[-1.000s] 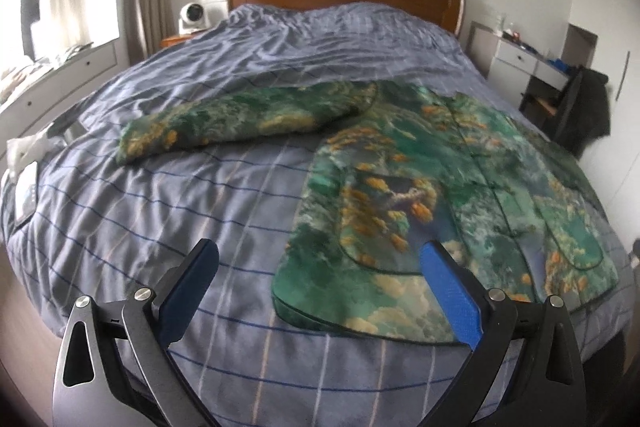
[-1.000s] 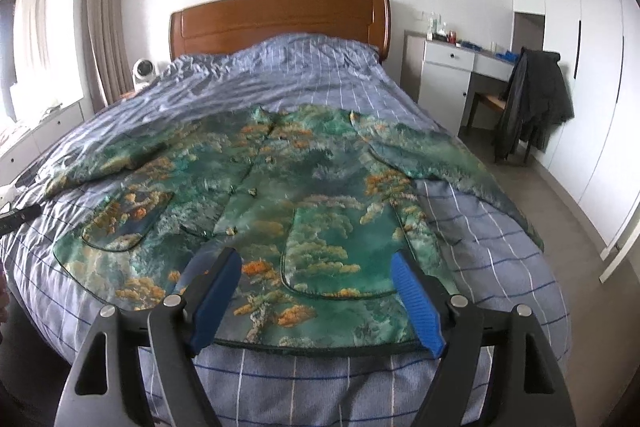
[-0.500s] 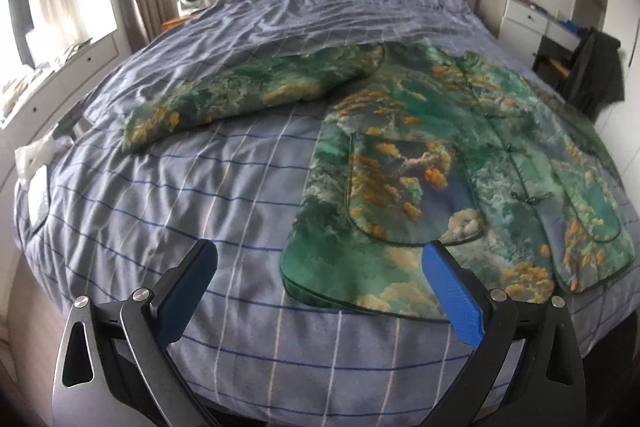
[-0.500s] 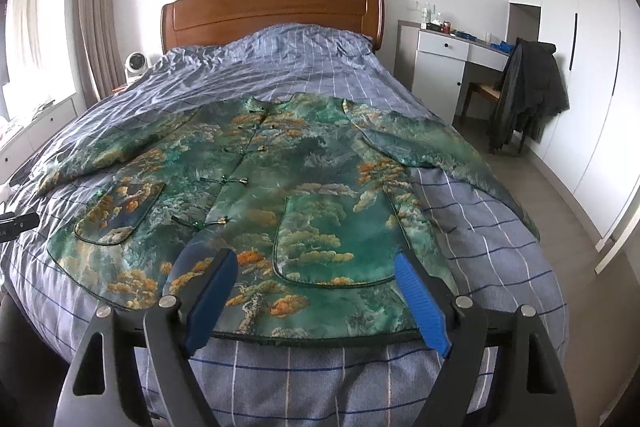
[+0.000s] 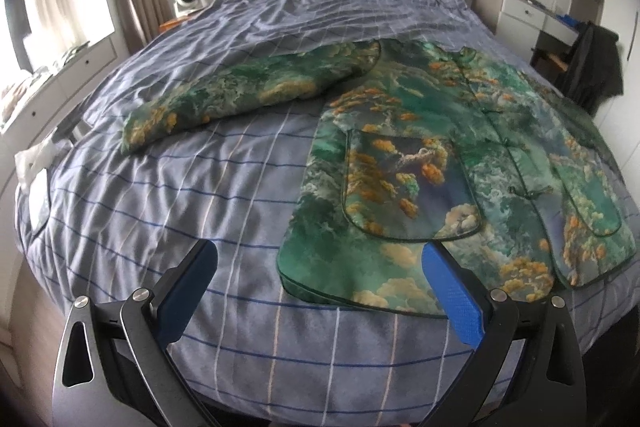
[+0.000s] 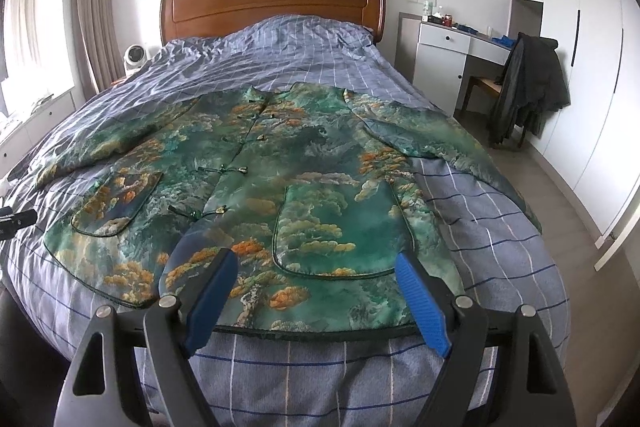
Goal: Fold large clothes
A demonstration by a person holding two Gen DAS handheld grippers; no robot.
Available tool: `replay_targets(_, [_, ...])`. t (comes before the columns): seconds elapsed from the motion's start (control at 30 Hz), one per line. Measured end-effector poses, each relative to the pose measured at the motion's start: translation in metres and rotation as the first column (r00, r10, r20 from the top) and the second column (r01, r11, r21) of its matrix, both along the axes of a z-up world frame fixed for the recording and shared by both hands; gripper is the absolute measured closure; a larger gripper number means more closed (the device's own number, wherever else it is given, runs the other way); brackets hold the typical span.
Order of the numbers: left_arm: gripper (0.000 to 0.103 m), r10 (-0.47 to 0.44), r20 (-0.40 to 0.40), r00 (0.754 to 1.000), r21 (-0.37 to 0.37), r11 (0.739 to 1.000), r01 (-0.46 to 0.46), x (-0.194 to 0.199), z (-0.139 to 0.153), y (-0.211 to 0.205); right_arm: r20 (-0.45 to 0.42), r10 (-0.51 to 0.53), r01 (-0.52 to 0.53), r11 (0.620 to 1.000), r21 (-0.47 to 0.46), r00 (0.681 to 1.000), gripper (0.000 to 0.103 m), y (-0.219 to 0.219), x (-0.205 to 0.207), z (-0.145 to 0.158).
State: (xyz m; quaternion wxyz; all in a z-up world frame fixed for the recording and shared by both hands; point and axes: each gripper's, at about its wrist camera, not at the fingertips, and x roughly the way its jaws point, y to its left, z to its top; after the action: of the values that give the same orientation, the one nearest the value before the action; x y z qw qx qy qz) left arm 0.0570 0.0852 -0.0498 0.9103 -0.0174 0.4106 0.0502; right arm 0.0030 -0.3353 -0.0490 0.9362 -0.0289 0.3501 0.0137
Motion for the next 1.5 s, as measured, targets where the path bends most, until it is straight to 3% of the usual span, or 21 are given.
replay_targets(0.13, [0.001, -0.002, 0.003, 1.0, -0.033, 0.999, 0.002, 0.0, 0.002, 0.002, 0.006, -0.01, 0.01, 1.0, 0.015, 1.0, 0.02, -0.011, 0.0, 0.0])
replay_targets(0.3, [0.001, 0.003, -0.003, 1.0, -0.028, 1.0, -0.003, 0.002, 0.004, 0.001, -0.009, -0.147, 0.146, 0.972, 0.185, 0.989, 0.02, -0.083, 0.002, -0.003])
replay_targets(0.4, [0.001, -0.001, -0.007, 1.0, -0.036, 0.999, 0.001, 0.003, 0.004, -0.001, -0.011, -0.27, 0.262, 0.924, 0.278, 0.963, 0.02, -0.148, 0.008, -0.009])
replay_targets(0.53, [0.001, -0.007, -0.016, 1.0, -0.021, 1.0, 0.006, 0.005, 0.005, -0.008, -0.053, -0.426, 0.411, 0.823, 0.393, 0.903, 0.02, -0.251, 0.035, -0.02])
replay_targets(0.6, [0.001, -0.007, -0.023, 1.0, -0.016, 1.0, 0.006, 0.007, 0.005, -0.011, -0.1, -0.485, 0.468, 0.736, 0.489, 0.869, 0.02, -0.3, 0.052, -0.031])
replay_targets(0.63, [0.001, -0.006, -0.027, 1.0, -0.014, 1.0, 0.006, 0.007, 0.005, -0.013, -0.148, -0.507, 0.494, 0.665, 0.56, 0.849, 0.02, -0.33, 0.066, -0.043])
replay_targets(0.67, [0.001, -0.006, -0.029, 1.0, -0.012, 1.0, 0.005, 0.008, 0.006, -0.014, -0.177, -0.52, 0.512, 0.62, 0.595, 0.836, 0.02, -0.345, 0.075, -0.052])
replay_targets(0.7, [0.001, -0.004, -0.032, 0.999, -0.007, 1.0, 0.004, 0.009, 0.006, -0.016, -0.235, -0.524, 0.532, 0.537, 0.654, 0.818, 0.02, -0.37, 0.09, -0.068])
replay_targets(0.77, [0.001, 0.0, -0.038, 0.999, 0.005, 1.0, 0.0, 0.01, 0.007, -0.019, -0.314, -0.525, 0.56, 0.415, 0.717, 0.791, 0.02, -0.396, 0.11, -0.094])
replay_targets(0.8, [0.001, 0.003, -0.042, 0.999, 0.014, 1.0, -0.003, 0.011, 0.007, -0.02, -0.36, -0.517, 0.57, 0.332, 0.751, 0.776, 0.02, -0.41, 0.124, -0.112])
replay_targets(0.9, [0.001, 0.014, -0.057, 0.998, 0.035, 0.999, -0.012, 0.014, 0.005, -0.022, -0.448, -0.517, 0.602, 0.175, 0.779, 0.73, 0.021, -0.427, 0.151, -0.148])
replay_targets(1.0, [0.001, 0.028, -0.077, 0.997, 0.043, 0.999, -0.025, 0.016, -0.001, -0.021, -0.434, -0.575, 0.587, 0.103, 0.803, 0.693, 0.021, -0.433, 0.168, -0.159])
replay_targets(1.07, [0.001, 0.035, -0.095, 0.995, 0.042, 0.999, -0.031, 0.018, -0.006, -0.021, -0.43, -0.594, 0.599, 0.113, 0.793, 0.68, 0.028, -0.436, 0.182, -0.16])
replay_targets(1.1, [0.001, 0.037, -0.102, 0.994, 0.042, 0.999, -0.033, 0.02, -0.008, -0.021, -0.431, -0.609, 0.62, 0.132, 0.773, 0.666, 0.051, -0.438, 0.188, -0.16])
replay_targets(1.13, [0.001, 0.038, -0.107, 0.994, 0.042, 0.999, -0.034, 0.02, -0.01, -0.021, -0.432, -0.624, 0.645, 0.156, 0.748, 0.651, 0.088, -0.438, 0.19, -0.158])
replay_targets(1.17, [0.001, 0.038, -0.109, 0.993, 0.042, 0.999, -0.033, 0.021, -0.011, -0.021, -0.416, -0.652, 0.674, 0.201, 0.711, 0.634, 0.09, -0.436, 0.195, -0.15])
replay_targets(1.23, [0.001, 0.037, -0.11, 0.993, 0.041, 0.999, -0.032, 0.022, -0.013, -0.022, -0.314, -0.684, 0.654, 0.315, 0.687, 0.659, 0.092, -0.427, 0.203, -0.121])
replay_targets(1.3, [0.001, 0.035, -0.115, 0.993, 0.036, 0.999, -0.031, 0.024, -0.016, -0.022, -0.154, -0.66, 0.576, 0.49, 0.654, 0.735, 0.093, -0.402, 0.212, -0.073])
replay_targets(1.33, [0.001, 0.034, -0.117, 0.993, 0.032, 0.999, -0.03, 0.025, -0.017, -0.022, -0.092, -0.633, 0.536, 0.558, 0.634, 0.769, 0.093, -0.391, 0.217, -0.054])
replay_targets(1.4, [0.001, 0.031, -0.118, 0.993, 0.021, 0.999, -0.029, 0.028, -0.018, -0.022, 0.06, -0.521, 0.408, 0.729, 0.55, 0.851, 0.093, -0.344, 0.229, 0.001])
replay_targets(1.5, [0.001, 0.029, -0.114, 0.993, 0.007, 1.0, -0.028, 0.032, -0.017, -0.025, 0.199, -0.316, 0.212, 0.884, 0.417, 0.927, 0.093, -0.265, 0.245, 0.057])
